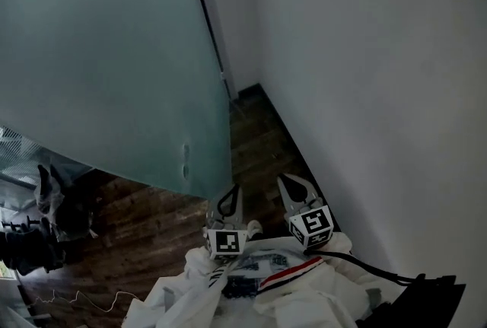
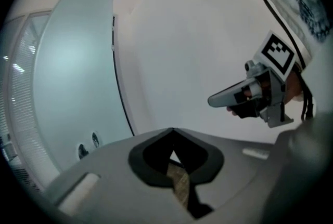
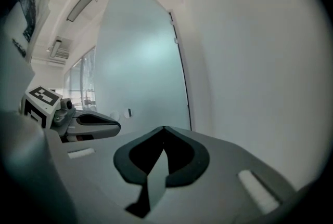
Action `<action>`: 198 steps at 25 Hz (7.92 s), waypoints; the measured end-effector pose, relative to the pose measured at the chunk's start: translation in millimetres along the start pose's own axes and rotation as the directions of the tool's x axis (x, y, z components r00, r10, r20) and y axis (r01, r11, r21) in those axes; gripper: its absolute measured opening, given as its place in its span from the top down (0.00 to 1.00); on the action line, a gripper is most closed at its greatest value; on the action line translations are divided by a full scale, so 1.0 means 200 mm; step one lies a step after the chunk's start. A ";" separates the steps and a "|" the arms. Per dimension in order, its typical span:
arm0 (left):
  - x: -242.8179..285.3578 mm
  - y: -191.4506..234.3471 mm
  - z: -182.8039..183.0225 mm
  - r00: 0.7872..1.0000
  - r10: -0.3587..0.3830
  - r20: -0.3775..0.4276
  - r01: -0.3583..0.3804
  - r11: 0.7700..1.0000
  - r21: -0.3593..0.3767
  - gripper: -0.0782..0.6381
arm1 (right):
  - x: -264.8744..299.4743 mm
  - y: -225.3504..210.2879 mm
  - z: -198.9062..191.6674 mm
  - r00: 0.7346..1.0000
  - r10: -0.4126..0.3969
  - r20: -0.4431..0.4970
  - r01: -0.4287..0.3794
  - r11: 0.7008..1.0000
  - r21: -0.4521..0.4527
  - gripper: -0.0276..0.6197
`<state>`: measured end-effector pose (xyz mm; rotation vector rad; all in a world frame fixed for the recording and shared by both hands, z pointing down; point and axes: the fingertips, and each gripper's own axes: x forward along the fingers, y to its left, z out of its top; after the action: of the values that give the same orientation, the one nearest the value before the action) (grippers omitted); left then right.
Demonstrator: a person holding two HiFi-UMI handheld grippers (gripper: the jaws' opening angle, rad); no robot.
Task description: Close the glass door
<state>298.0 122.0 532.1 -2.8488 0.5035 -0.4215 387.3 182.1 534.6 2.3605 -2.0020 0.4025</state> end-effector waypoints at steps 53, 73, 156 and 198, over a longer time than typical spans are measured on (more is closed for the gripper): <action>-0.92 0.94 -0.51 0.614 0.742 -0.267 -0.788 0.597 -0.151 0.89 | 1.37 1.17 -0.07 0.671 0.707 -0.224 -0.742 0.638 -0.205 0.77; -1.20 1.32 -0.71 0.455 0.814 -0.361 -0.889 0.439 -0.129 0.89 | 1.65 1.55 -0.01 0.670 0.701 -0.245 -0.742 0.641 -0.194 0.76; -1.58 3.27 -1.36 0.567 0.765 -0.305 -0.823 0.540 -0.177 0.89 | 3.02 2.28 0.20 0.923 0.384 -0.037 -0.382 0.895 -0.232 0.76; -0.64 4.69 -1.56 0.850 0.488 -0.201 -0.521 0.835 -0.176 0.89 | 4.02 2.42 0.40 0.991 0.130 0.018 -0.123 0.971 -0.203 0.76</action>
<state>-197.3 -742.2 549.5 -2.7351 1.3761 -0.4983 46.1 -695.3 551.4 2.1406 -2.1025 0.1560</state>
